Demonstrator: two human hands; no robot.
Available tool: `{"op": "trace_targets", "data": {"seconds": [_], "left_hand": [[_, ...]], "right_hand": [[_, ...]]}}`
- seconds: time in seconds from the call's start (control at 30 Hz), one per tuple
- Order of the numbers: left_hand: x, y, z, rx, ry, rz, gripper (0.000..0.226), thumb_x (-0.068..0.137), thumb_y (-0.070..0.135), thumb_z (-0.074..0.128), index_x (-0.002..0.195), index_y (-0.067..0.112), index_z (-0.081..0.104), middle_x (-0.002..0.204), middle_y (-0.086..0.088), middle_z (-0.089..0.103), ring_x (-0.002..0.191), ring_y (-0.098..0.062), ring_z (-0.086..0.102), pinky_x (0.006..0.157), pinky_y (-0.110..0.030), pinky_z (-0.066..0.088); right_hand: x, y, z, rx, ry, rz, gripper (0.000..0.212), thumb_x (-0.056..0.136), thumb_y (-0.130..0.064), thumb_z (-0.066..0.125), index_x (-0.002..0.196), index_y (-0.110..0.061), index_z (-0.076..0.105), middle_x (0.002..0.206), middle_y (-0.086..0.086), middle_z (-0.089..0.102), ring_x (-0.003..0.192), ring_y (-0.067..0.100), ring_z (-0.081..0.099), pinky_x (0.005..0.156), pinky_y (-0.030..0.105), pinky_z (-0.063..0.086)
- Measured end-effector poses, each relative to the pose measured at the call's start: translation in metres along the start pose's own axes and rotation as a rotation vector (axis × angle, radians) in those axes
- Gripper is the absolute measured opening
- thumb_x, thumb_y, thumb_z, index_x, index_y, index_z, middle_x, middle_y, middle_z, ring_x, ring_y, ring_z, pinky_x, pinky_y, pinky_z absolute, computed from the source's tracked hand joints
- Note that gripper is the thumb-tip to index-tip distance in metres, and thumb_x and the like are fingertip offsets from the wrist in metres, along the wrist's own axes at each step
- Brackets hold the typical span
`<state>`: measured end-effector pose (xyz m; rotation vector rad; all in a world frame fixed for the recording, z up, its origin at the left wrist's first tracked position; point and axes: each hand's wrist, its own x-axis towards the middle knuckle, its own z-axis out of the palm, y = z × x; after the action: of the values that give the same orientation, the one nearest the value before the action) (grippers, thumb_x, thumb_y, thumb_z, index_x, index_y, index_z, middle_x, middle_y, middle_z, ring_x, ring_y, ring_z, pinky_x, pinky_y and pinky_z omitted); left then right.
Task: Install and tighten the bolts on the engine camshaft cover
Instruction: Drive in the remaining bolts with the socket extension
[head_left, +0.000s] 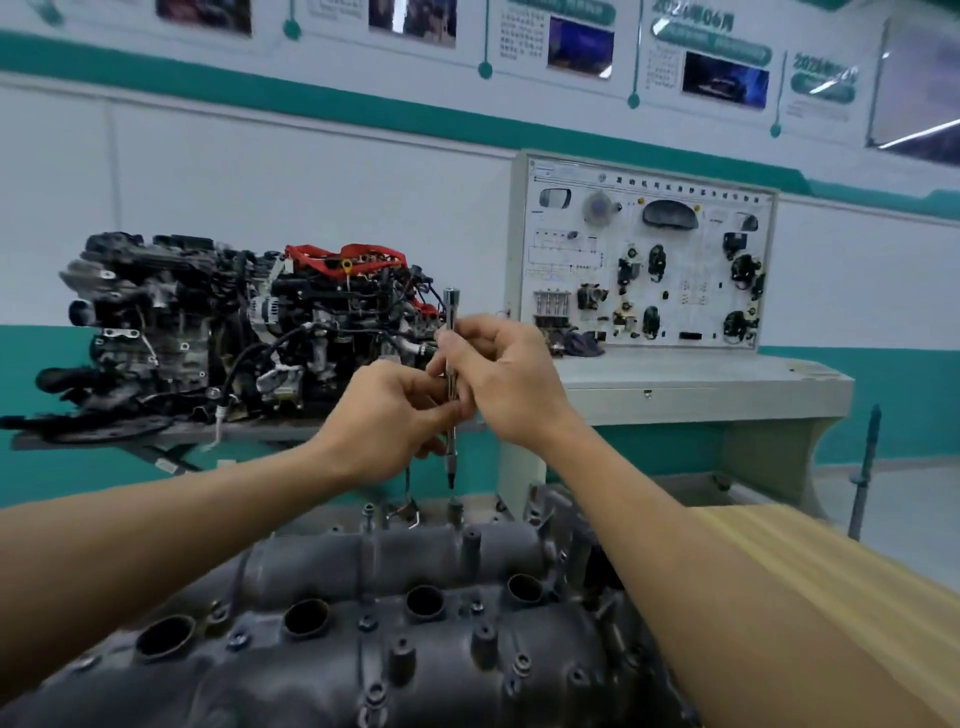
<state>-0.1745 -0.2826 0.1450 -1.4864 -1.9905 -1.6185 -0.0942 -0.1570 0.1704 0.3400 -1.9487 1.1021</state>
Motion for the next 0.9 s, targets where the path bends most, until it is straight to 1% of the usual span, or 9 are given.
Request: {"op": "trace_targets", "data": {"seconds": [0.1, 0.2, 0.33, 0.4, 0.53, 0.63, 0.77, 0.83, 0.9], "left_hand": [[0.009, -0.009, 0.01, -0.095, 0.099, 0.052, 0.021, 0.088, 0.019, 0.075, 0.077, 0.002, 0.075, 0.065, -0.017, 0.07, 0.054, -0.022, 0.068, 0.056, -0.042, 0.058], [0.009, -0.02, 0.023, -0.165, 0.174, 0.077, 0.021, 0.089, 0.021, 0.074, 0.076, 0.005, 0.075, 0.065, -0.023, 0.068, 0.059, -0.042, 0.066, 0.058, -0.053, 0.056], [0.003, -0.032, 0.035, -0.176, 0.135, 0.072, 0.019, 0.09, 0.025, 0.074, 0.077, 0.011, 0.076, 0.066, -0.024, 0.065, 0.059, -0.046, 0.062, 0.056, -0.059, 0.053], [0.001, -0.034, 0.038, -0.162, 0.125, 0.078, 0.021, 0.09, 0.027, 0.073, 0.075, 0.011, 0.075, 0.065, -0.026, 0.062, 0.053, -0.04, 0.057, 0.054, -0.059, 0.052], [-0.002, -0.034, 0.039, -0.153, 0.126, 0.06, 0.019, 0.09, 0.028, 0.073, 0.074, 0.018, 0.077, 0.064, -0.019, 0.065, 0.055, -0.041, 0.058, 0.055, -0.059, 0.054], [0.001, -0.033, 0.036, -0.162, 0.124, 0.043, 0.021, 0.091, 0.026, 0.073, 0.07, 0.025, 0.076, 0.058, -0.003, 0.063, 0.054, -0.024, 0.057, 0.055, -0.057, 0.057], [0.009, -0.031, 0.026, -0.205, 0.082, 0.016, 0.015, 0.091, 0.024, 0.073, 0.077, 0.023, 0.078, 0.058, 0.007, 0.065, 0.052, -0.008, 0.059, 0.051, -0.033, 0.056], [0.01, -0.035, 0.025, -0.219, 0.052, -0.013, 0.016, 0.09, 0.022, 0.073, 0.075, 0.022, 0.078, 0.062, 0.003, 0.069, 0.056, -0.009, 0.063, 0.053, -0.029, 0.055], [0.008, -0.039, 0.027, -0.227, 0.018, -0.048, 0.016, 0.089, 0.021, 0.073, 0.074, 0.02, 0.078, 0.066, -0.003, 0.072, 0.062, -0.018, 0.066, 0.057, -0.036, 0.058]], "right_hand": [[0.017, 0.001, -0.005, -0.034, -0.042, -0.035, 0.027, 0.1, -0.009, 0.055, 0.075, -0.005, 0.065, 0.052, -0.011, 0.063, 0.04, 0.002, 0.051, 0.044, 0.016, 0.041], [0.023, 0.009, -0.007, -0.043, -0.113, -0.029, 0.025, 0.099, -0.007, 0.056, 0.078, 0.0, 0.067, 0.054, -0.008, 0.064, 0.04, 0.003, 0.049, 0.044, 0.02, 0.042], [0.012, 0.031, -0.009, 0.136, -0.09, 0.07, 0.022, 0.099, -0.009, 0.058, 0.08, -0.003, 0.068, 0.072, 0.021, 0.066, 0.04, 0.012, 0.046, 0.042, 0.023, 0.041], [0.008, 0.038, -0.011, 0.217, -0.082, 0.106, 0.022, 0.099, -0.011, 0.057, 0.081, -0.006, 0.07, 0.074, 0.015, 0.067, 0.041, 0.013, 0.044, 0.042, 0.025, 0.042], [0.005, 0.039, -0.009, 0.247, -0.086, 0.147, 0.019, 0.099, -0.011, 0.057, 0.084, -0.006, 0.069, 0.072, 0.005, 0.069, 0.043, 0.011, 0.043, 0.042, 0.024, 0.042], [0.011, 0.032, -0.011, 0.287, -0.122, 0.197, 0.018, 0.099, -0.011, 0.058, 0.085, -0.005, 0.067, 0.074, 0.006, 0.07, 0.043, 0.012, 0.046, 0.044, 0.026, 0.042], [0.024, 0.026, -0.025, 0.337, -0.281, 0.242, 0.012, 0.096, -0.014, 0.06, 0.093, -0.005, 0.067, 0.082, 0.006, 0.073, 0.049, 0.013, 0.053, 0.051, 0.025, 0.048], [0.02, 0.033, -0.022, 0.402, -0.27, 0.26, 0.011, 0.096, -0.011, 0.059, 0.095, -0.007, 0.069, 0.081, 0.005, 0.073, 0.05, 0.012, 0.053, 0.05, 0.023, 0.047], [0.011, 0.044, -0.017, 0.463, -0.206, 0.269, 0.011, 0.094, -0.011, 0.059, 0.093, -0.009, 0.07, 0.08, 0.008, 0.07, 0.048, 0.011, 0.051, 0.048, 0.023, 0.043]]}}
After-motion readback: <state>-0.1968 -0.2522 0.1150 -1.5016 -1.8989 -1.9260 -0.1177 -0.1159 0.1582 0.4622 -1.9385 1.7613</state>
